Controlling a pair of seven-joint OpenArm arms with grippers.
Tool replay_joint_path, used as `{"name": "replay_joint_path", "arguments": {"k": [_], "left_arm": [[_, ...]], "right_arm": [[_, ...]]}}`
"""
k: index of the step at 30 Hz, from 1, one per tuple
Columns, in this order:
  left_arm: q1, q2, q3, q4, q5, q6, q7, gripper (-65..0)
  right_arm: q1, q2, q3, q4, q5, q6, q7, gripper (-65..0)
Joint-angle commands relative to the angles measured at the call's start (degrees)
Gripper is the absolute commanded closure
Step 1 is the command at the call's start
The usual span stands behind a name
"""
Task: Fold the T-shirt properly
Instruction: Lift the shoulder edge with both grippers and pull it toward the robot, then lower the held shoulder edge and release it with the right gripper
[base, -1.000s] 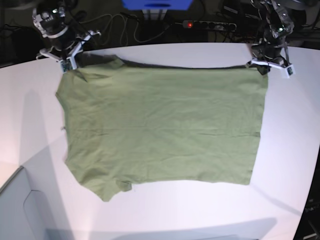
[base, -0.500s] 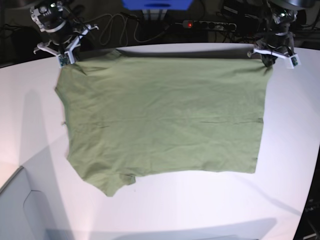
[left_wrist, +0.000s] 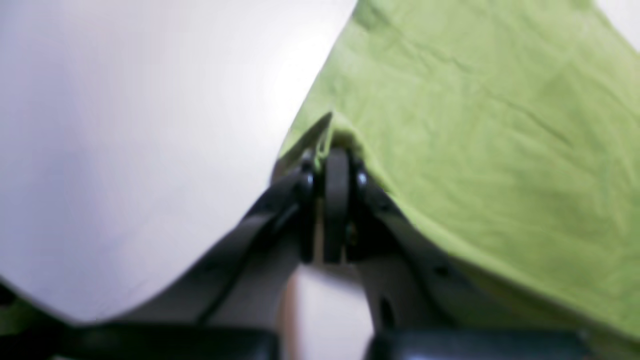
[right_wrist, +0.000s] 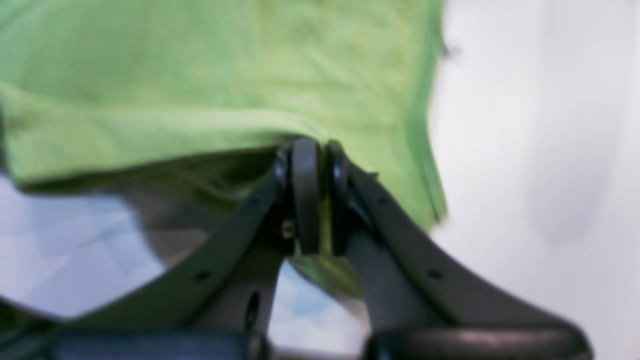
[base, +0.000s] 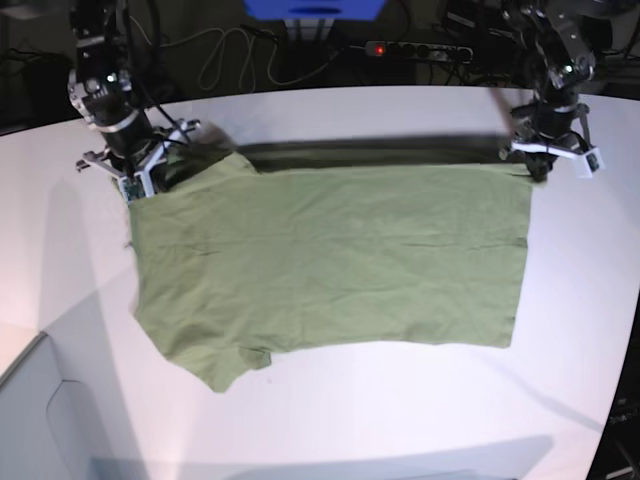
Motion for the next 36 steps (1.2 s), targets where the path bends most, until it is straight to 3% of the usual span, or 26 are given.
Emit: {"name": "replay_joint_path", "arguments": {"k": [1, 12, 36], "left_arm": [[-1.11, -0.61, -0.32, 0.13, -0.23, 0.03, -1.18, 0.0], [-6.39, -3.07, 2.85, -5.59, -0.23, 0.03, -1.18, 0.0], [-9.64, -3.07, 3.11, -5.85, -0.23, 0.03, -1.18, 0.0]], "right_arm": [[0.82, 0.58, 0.06, 0.2, -0.3, 0.17, 0.89, -0.2], [8.12, 0.49, -4.24, -1.47, -0.3, 0.17, 0.89, -0.2], [15.5, 0.49, -6.71, -4.29, -0.3, 0.17, 0.89, -0.2]]}}
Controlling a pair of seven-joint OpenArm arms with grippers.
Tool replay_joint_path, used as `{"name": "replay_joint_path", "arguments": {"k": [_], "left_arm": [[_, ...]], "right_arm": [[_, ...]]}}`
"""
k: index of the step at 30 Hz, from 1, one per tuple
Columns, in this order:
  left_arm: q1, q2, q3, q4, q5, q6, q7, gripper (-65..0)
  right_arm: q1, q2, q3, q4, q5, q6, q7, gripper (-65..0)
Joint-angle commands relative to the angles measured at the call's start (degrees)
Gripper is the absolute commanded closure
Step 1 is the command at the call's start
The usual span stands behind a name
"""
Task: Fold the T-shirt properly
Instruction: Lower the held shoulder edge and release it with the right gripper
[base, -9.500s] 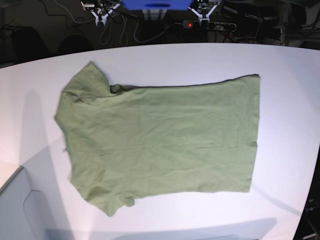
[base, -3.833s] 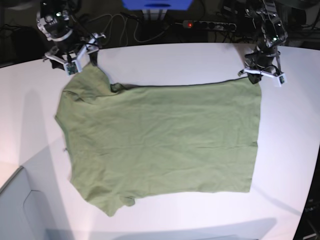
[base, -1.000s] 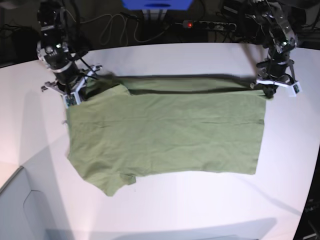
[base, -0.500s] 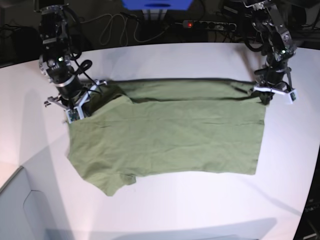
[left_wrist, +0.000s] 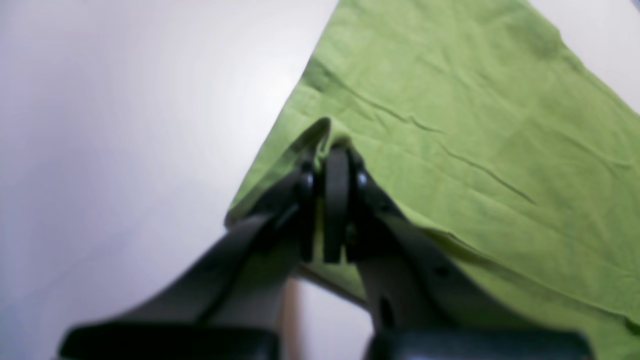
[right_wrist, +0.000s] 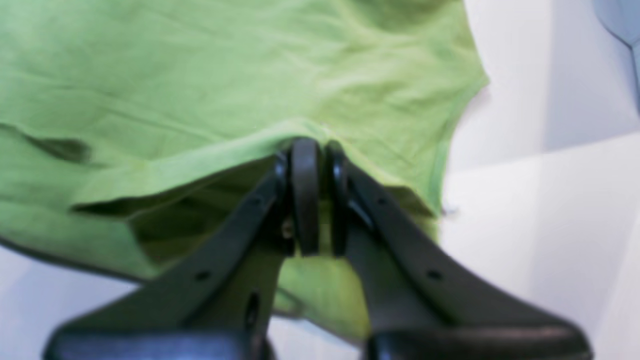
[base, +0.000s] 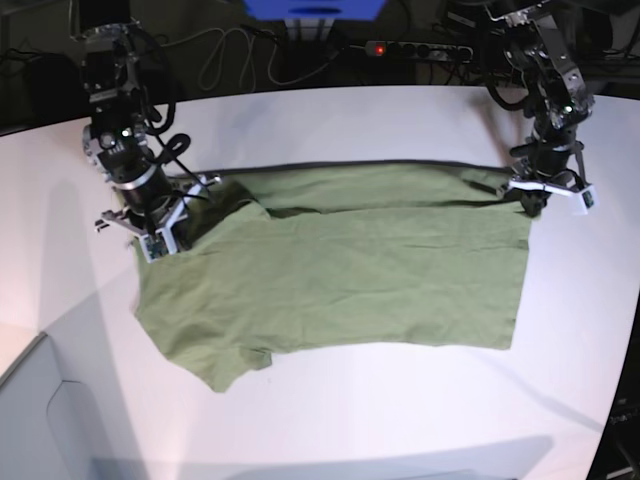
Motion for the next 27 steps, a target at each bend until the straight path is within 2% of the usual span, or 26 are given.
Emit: {"name": "replay_joint_path", "arguments": {"k": [1, 27], "left_arm": [[-0.46, -0.71, -0.25, 0.92, -0.39, -0.1, -1.16, 0.0], [-2.74, -0.71, -0.69, 1.01, -0.74, -0.01, -1.33, 0.0]], "right_arm": [[0.79, 0.51, 0.25, 1.0, 0.23, 0.17, 1.7, -0.2], [-1.49, 0.69, 0.6, 1.0, 0.23, 0.17, 1.7, -0.5]]}}
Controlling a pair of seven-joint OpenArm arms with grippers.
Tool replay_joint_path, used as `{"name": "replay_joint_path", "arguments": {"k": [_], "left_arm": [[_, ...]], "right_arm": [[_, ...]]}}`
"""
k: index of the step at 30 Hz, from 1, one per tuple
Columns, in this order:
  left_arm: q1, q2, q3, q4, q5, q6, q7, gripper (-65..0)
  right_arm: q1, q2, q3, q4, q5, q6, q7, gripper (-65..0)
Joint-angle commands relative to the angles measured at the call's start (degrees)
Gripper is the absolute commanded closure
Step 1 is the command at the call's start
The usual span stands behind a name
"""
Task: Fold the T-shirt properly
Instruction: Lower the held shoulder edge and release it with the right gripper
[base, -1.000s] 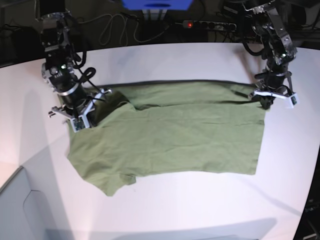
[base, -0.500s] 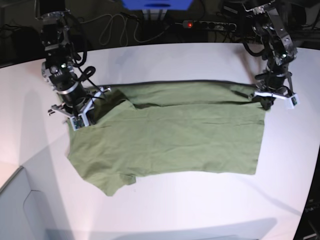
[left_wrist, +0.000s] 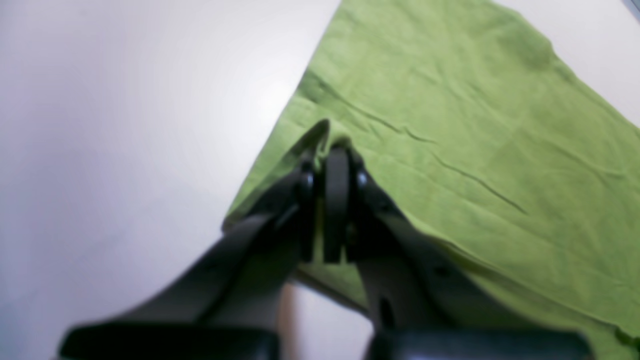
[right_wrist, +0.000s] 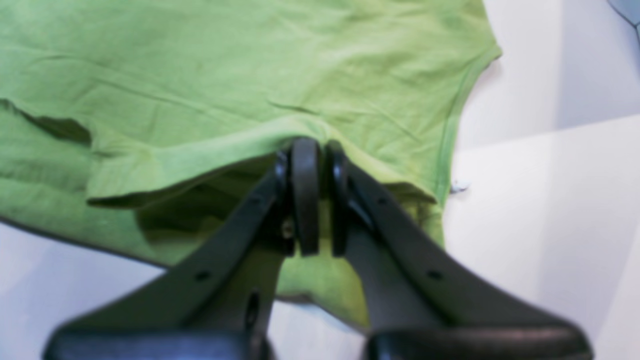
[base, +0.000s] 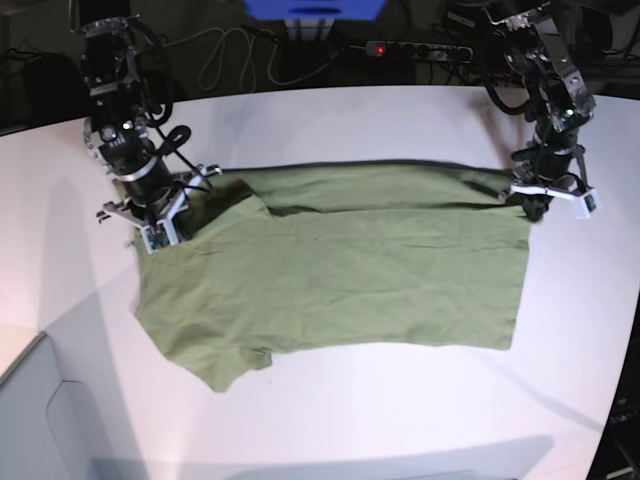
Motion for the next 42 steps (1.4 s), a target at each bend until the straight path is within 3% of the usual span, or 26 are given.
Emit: {"name": "replay_joint_path", "arguments": {"k": [1, 14, 18, 23, 26, 35, 42], "left_arm": [[-1.37, -0.71, -0.34, 1.03, -0.34, -0.01, -1.22, 0.0], [-3.92, -0.71, -0.34, 0.24, -0.25, 0.16, -1.14, 0.0], [-4.27, -0.71, -0.34, -1.51, -0.25, 0.34, -1.14, -1.6], [-4.01, -0.71, -0.34, -1.78, -0.61, 0.25, -1.14, -22.7], [-3.74, -0.71, -0.34, -1.08, -0.78, 0.16, -1.14, -31.3], [0.47, -0.1, -5.0, 2.62, -0.87, 0.08, -1.14, -33.6], [0.65, -0.71, -5.44, -5.12, -0.87, -0.01, -1.84, -33.9]], "right_arm": [[0.41, 0.56, 0.49, 1.0, 0.2, 0.17, 1.42, -0.5], [0.58, 0.65, 0.66, 1.0, 0.2, 0.17, 1.42, -2.6], [0.76, 0.65, 0.66, 1.0, 0.2, 0.17, 0.19, -17.5], [1.11, 0.56, 0.66, 1.44, 0.2, 0.17, -1.66, -43.1], [1.11, 0.56, 0.66, 1.53, 0.2, 0.17, -1.66, -50.2], [-0.74, 0.38, 4.62, 1.71, 0.64, 0.17, -1.66, -50.5], [-3.29, 0.38, 5.67, 5.14, 0.64, 0.17, -1.66, -50.5]]}}
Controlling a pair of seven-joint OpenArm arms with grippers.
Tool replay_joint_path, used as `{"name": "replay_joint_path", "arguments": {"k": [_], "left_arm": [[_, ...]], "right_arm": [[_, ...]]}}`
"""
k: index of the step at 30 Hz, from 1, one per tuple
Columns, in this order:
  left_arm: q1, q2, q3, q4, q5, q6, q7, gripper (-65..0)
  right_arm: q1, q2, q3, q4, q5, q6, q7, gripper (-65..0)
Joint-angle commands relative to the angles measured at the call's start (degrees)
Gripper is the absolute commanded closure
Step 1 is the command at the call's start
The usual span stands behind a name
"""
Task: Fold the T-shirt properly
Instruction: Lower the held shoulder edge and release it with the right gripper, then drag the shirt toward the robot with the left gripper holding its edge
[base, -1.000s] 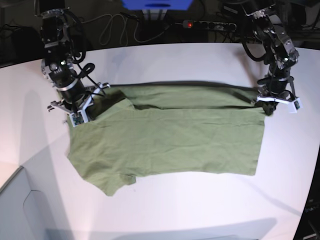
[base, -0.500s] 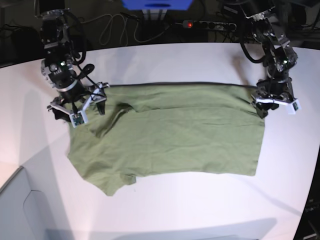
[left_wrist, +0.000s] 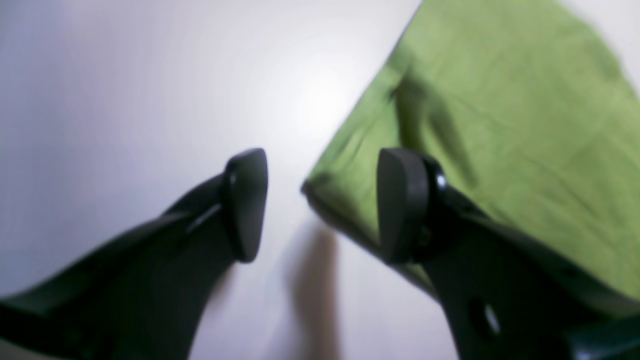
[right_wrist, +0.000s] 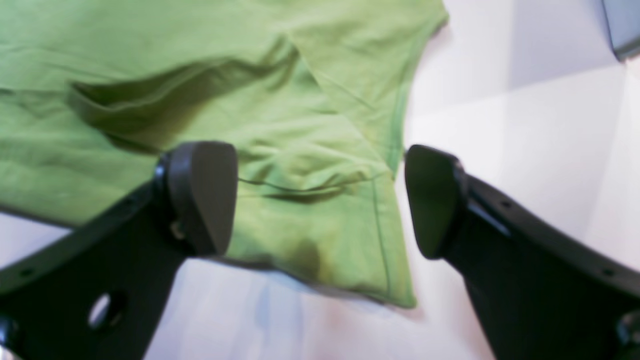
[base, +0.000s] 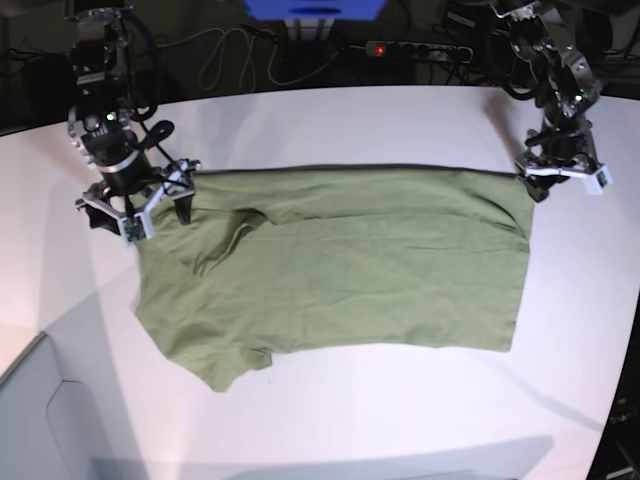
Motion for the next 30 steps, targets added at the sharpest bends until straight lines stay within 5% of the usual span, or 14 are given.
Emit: {"name": "replay_joint_path", "arguments": {"k": [1, 13, 22, 30], "left_arm": [[-0.69, -1.02, -0.31, 0.47, -0.43, -0.14, -1.45, -33.9], [-4.11, -0.67, 0.13, -6.3, -0.43, -0.14, -1.45, -33.1], [-4.82, -0.4, 0.04, -9.29, -0.43, -0.23, -1.45, 0.0], [-4.64, -0.23, -0.13, -10.08, -0.43, -0.23, -1.45, 0.0]], "right_arm": [[-0.27, 0.56, 0.32, 1.62, -0.01, 0.17, 1.29, -50.5], [-3.35, 0.56, 2.78, 2.15, -0.19, 0.17, 1.29, -50.5], [-2.73, 0.64, 7.35, -2.6, -0.01, 0.17, 1.29, -50.5], [-2.03, 0.56, 9.37, -9.63, -0.01, 0.17, 3.14, -49.1]]}}
